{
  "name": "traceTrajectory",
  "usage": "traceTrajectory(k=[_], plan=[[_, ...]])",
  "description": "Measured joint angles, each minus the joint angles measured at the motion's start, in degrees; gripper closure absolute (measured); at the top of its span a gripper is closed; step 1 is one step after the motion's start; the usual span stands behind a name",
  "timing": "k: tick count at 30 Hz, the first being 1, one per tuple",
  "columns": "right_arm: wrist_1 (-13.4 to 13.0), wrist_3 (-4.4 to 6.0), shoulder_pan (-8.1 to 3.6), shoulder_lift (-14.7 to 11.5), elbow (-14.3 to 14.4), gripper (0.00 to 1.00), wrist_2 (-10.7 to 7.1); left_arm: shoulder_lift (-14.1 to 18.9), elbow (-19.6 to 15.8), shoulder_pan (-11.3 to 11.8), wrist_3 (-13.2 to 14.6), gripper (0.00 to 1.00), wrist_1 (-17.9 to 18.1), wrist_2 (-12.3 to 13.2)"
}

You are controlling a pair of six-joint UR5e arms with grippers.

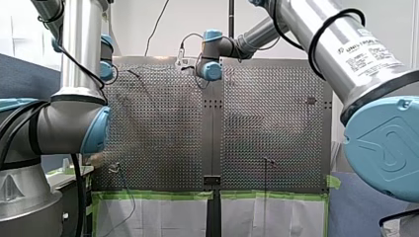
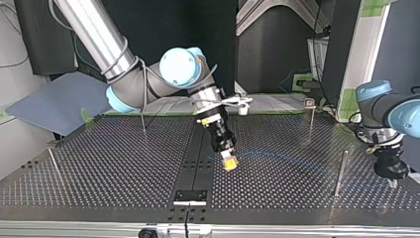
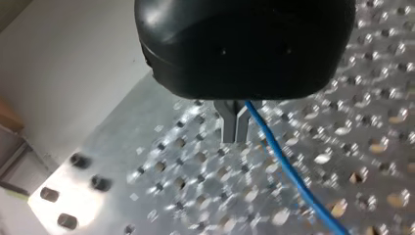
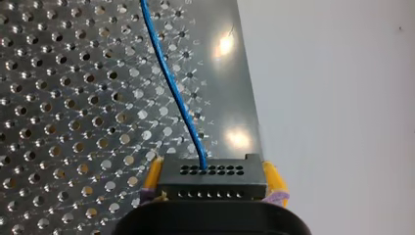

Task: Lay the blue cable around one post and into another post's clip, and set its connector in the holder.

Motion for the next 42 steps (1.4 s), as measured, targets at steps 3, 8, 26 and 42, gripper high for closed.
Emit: traceTrajectory(k=[3, 8, 26, 42], plan=[[0.55, -0.03, -0.32, 0.46, -0.45, 1.00, 0.31, -0.63, 0.06, -0.44, -0.30, 1.00, 0.06, 1.43], [1.32, -0.51, -0.80, 0.73, -0.63, 1.00, 1.11, -2.02, 0.04, -1.08, 0.34, 1.00, -0.29, 4.11], [4.92, -1.57, -1.83, 3.00, -0.60, 1.00, 1.95, -2.33, -1.23, -2.65, 1.38, 0.87, -0.22, 13.03], [8.99, -1.96, -2.71, 3.38, 0.21, 1.00, 3.13, -2.31, -4.13, -3.27, 1.46, 0.44, -0.10, 11.83]])
